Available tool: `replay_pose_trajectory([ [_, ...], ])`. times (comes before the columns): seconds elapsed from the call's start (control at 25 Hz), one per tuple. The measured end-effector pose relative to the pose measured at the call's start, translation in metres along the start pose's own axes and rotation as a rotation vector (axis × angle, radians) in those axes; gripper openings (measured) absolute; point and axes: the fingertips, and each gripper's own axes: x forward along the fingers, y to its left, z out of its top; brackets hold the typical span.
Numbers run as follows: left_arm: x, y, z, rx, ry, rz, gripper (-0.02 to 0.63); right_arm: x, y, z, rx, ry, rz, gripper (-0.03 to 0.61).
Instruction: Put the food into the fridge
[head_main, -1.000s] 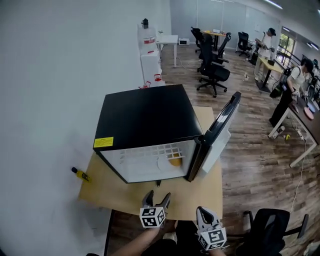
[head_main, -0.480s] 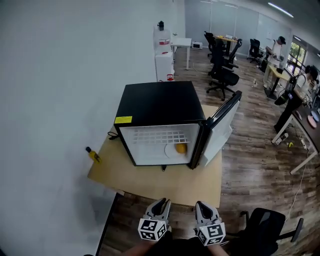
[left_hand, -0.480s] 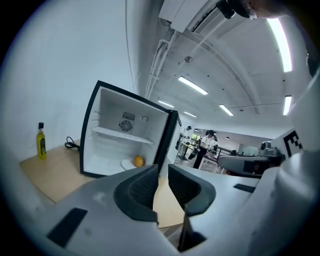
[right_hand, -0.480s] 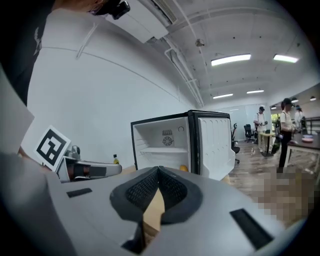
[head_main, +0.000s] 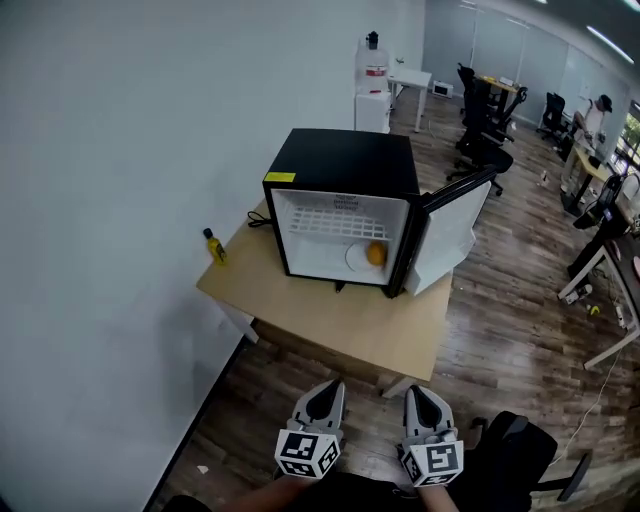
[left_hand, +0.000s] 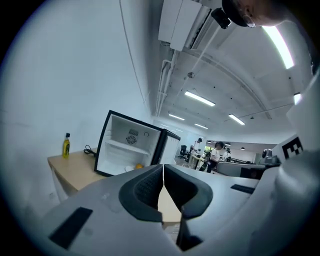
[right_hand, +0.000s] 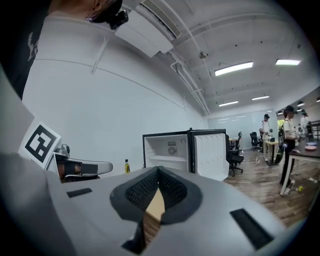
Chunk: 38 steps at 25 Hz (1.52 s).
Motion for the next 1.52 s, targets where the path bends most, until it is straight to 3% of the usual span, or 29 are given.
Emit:
replay_pose_trajectory([
  [0.16, -0.043, -0.025, -0.004, 0.072, -0.025, 0.017, 0.019, -0.033, 0.015, -0.003, -0.045, -0.006, 0.018, 0.06],
  [0.36, -0.087, -0.041, -0.015, 0.089, -0.022, 0.057, 0.018, -0.072, 0.033, -0.018, 0.044, 0.001, 0.054, 0.06],
  [0.6, -0.114, -0.054, -0.013, 0.119, -0.065, 0.015, 0.018, -0.101, 0.045, -0.021, -0.046, 0.007, 0.015, 0.06],
  [0.84, -0.122, -0.051, 0.0, 0.17, -0.086, -0.002, 0.018, -0.109, 0.048, -0.024, -0.061, 0.01, -0.015, 0.06],
  [1.52, -0.128, -0.053, 0.001, 0.144, -0.097, 0.0, 0.018, -0.11, 0.054, -0.015, -0.094, -0.011, 0.007, 0.06],
])
